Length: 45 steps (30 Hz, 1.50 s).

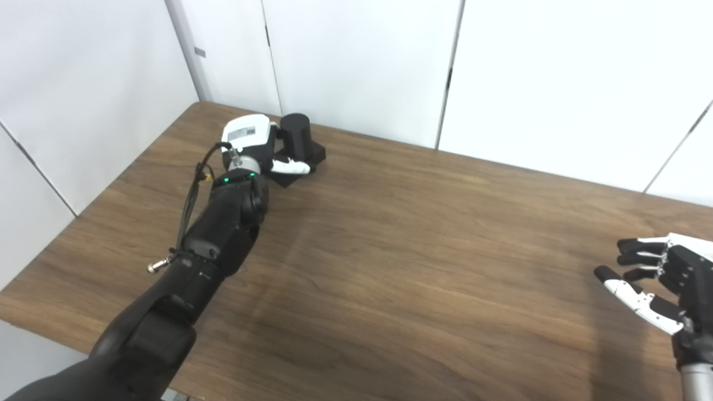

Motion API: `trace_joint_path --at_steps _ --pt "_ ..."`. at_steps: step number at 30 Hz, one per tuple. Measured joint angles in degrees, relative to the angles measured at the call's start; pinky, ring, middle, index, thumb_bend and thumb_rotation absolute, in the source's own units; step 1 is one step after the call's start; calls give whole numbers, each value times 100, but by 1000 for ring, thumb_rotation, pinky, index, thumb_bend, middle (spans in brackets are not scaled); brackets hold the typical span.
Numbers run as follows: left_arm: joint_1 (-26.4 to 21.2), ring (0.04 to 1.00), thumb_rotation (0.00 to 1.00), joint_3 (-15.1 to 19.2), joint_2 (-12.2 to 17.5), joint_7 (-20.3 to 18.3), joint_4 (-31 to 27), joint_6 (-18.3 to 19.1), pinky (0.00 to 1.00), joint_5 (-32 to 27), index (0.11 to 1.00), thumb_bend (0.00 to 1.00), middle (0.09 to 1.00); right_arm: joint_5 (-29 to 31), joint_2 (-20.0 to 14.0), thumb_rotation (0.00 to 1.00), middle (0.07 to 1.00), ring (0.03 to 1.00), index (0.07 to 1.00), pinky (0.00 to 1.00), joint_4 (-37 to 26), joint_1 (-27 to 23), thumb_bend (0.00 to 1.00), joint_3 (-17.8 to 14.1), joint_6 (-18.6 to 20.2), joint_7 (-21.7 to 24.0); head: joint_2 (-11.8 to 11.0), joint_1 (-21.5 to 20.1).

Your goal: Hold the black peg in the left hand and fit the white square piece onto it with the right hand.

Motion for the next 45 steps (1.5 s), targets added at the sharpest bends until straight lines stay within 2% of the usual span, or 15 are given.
trace_joint_path --at_steps 8,17,24,29,30,33,36,45 --pt "-18 919 573 -161 -5 -1 253 2 762 -46 777 898 914 28 -2 115 612 541 488 422 1 6 495 -5 -34 -3 26 -26" --pt "-18 914 515 -240 1 -46 277 3 756 -56 756 885 899 56 -2 114 608 536 488 420 1 11 495 -10 -90 -8 53 -35" --pt "-19 881 383 -189 1 -96 269 2 696 -67 717 805 891 92 -2 115 614 541 488 430 0 16 494 -17 -91 -6 70 -35" --pt "-17 854 252 -123 0 106 206 -10 665 -224 643 761 872 90 -3 114 615 537 488 424 -1 34 494 -19 -91 -5 114 -9" --pt "-12 845 148 -106 0 139 203 -15 657 -266 555 618 865 89 -3 114 615 537 488 425 0 38 494 -19 -91 -5 114 -9" --pt "62 844 76 12 -1 356 112 -74 660 -492 493 531 858 88 -8 114 613 532 488 419 0 40 494 -20 -94 -4 132 -9" --pt "130 840 64 96 -1 435 49 -102 661 -714 485 524 852 90 -20 114 614 531 488 420 0 40 494 -23 -95 -4 132 -9" --pt "212 844 65 66 29 504 -39 -228 650 -991 485 523 850 111 -23 115 615 525 488 407 0 39 494 -37 -94 4 158 -9"
